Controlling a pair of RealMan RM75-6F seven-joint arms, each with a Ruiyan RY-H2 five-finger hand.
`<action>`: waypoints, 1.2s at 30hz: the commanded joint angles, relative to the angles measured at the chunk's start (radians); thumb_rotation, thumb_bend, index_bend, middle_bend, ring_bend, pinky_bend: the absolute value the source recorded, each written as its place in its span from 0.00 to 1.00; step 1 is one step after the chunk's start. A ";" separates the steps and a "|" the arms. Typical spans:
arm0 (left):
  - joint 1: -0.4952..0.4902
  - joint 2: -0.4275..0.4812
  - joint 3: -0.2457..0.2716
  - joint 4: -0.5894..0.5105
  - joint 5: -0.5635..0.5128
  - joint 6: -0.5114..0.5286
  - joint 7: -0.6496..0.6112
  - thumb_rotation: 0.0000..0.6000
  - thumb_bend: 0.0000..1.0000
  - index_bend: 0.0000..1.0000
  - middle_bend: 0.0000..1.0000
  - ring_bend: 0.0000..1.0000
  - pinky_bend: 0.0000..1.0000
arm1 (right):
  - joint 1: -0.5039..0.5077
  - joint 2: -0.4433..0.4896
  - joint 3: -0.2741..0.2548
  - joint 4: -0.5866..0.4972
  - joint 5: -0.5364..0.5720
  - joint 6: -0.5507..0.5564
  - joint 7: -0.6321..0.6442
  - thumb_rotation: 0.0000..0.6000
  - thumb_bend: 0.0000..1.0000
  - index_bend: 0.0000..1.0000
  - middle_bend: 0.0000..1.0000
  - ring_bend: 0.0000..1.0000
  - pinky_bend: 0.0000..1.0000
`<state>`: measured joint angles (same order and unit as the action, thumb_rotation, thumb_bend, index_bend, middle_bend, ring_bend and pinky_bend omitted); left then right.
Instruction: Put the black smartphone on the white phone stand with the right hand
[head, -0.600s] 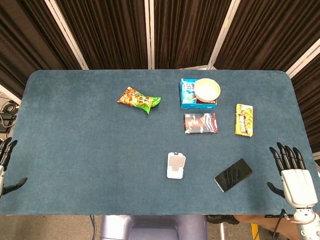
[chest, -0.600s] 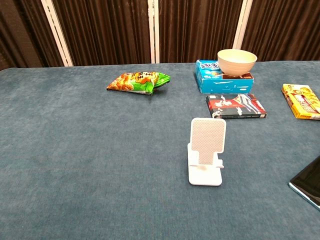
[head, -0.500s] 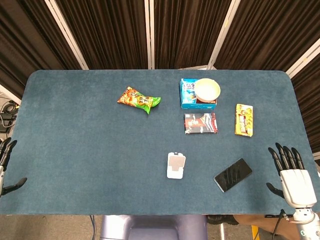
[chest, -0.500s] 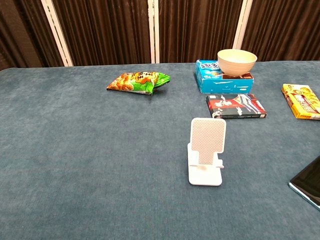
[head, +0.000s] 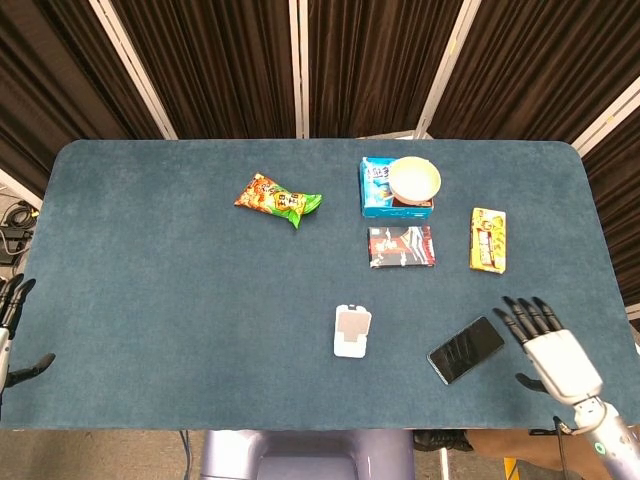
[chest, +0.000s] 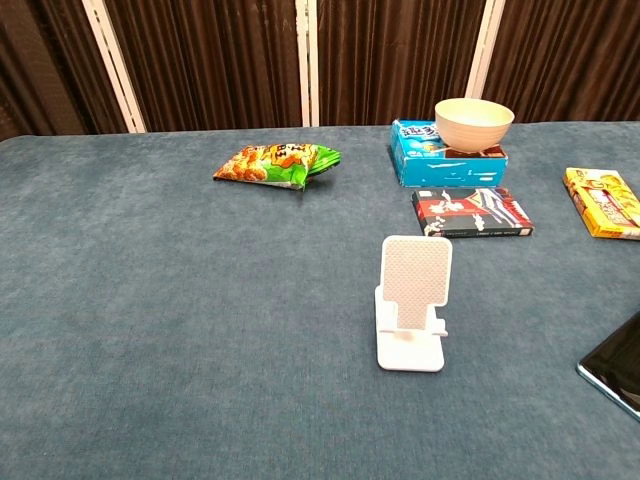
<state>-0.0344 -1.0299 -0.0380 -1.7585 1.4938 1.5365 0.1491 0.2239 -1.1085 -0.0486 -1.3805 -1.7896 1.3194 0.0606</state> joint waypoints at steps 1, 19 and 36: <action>-0.003 -0.001 -0.003 0.000 -0.008 -0.007 0.003 1.00 0.00 0.00 0.00 0.00 0.00 | 0.099 -0.068 -0.045 0.174 -0.110 -0.063 0.084 1.00 0.00 0.00 0.01 0.00 0.00; -0.020 -0.016 -0.009 0.011 -0.047 -0.045 0.031 1.00 0.00 0.00 0.00 0.00 0.00 | 0.238 -0.215 -0.115 0.367 -0.193 -0.125 0.084 1.00 0.16 0.11 0.18 0.11 0.14; -0.025 -0.023 -0.008 0.014 -0.058 -0.052 0.043 1.00 0.00 0.00 0.00 0.00 0.00 | 0.288 -0.272 -0.147 0.431 -0.171 -0.209 0.016 1.00 0.23 0.16 0.22 0.14 0.16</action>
<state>-0.0592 -1.0531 -0.0463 -1.7444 1.4360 1.4841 0.1922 0.5069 -1.3754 -0.1916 -0.9543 -1.9644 1.1160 0.0789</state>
